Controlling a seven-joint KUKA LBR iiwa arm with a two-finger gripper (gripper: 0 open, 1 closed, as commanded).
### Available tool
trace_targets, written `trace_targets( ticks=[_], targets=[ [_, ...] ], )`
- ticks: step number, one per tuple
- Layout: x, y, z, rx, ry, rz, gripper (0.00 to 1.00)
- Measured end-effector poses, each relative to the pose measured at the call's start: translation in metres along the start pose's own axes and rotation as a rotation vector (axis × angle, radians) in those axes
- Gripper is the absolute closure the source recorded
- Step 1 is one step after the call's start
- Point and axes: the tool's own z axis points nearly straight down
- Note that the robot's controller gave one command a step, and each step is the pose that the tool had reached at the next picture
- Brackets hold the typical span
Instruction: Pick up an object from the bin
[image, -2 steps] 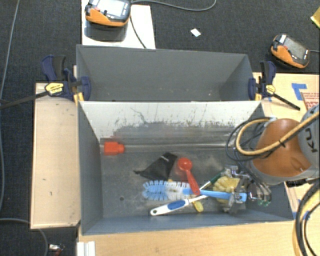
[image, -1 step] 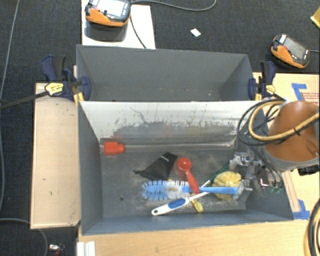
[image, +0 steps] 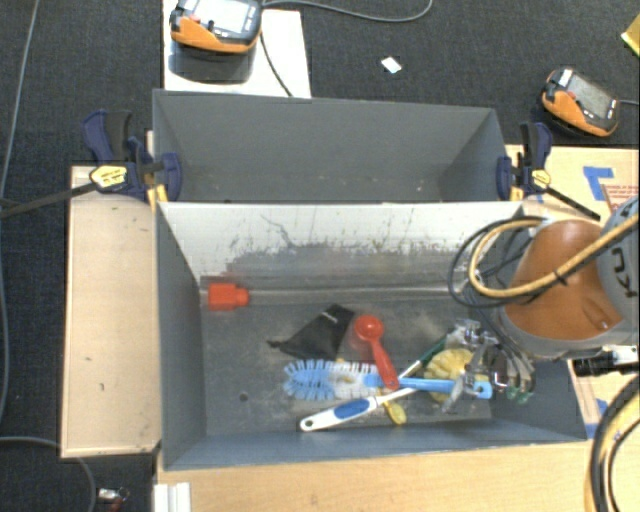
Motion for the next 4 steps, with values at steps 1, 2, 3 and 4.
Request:
trace_targets(
  ticks=[1, 2, 3, 4],
  targets=[
    [-0.014, -0.0038, 0.0296, 0.0, -0.014, -0.189, 0.0],
    [-0.0112, 0.001, 0.0299, 0.0, -0.004, -0.07, 1.0],
    [-0.0112, 0.0009, 0.0299, 0.0, -0.004, -0.07, 1.0],
    [-0.0109, 0.001, 0.022, 0.0, -0.005, -0.071, 1.0]
  ],
)
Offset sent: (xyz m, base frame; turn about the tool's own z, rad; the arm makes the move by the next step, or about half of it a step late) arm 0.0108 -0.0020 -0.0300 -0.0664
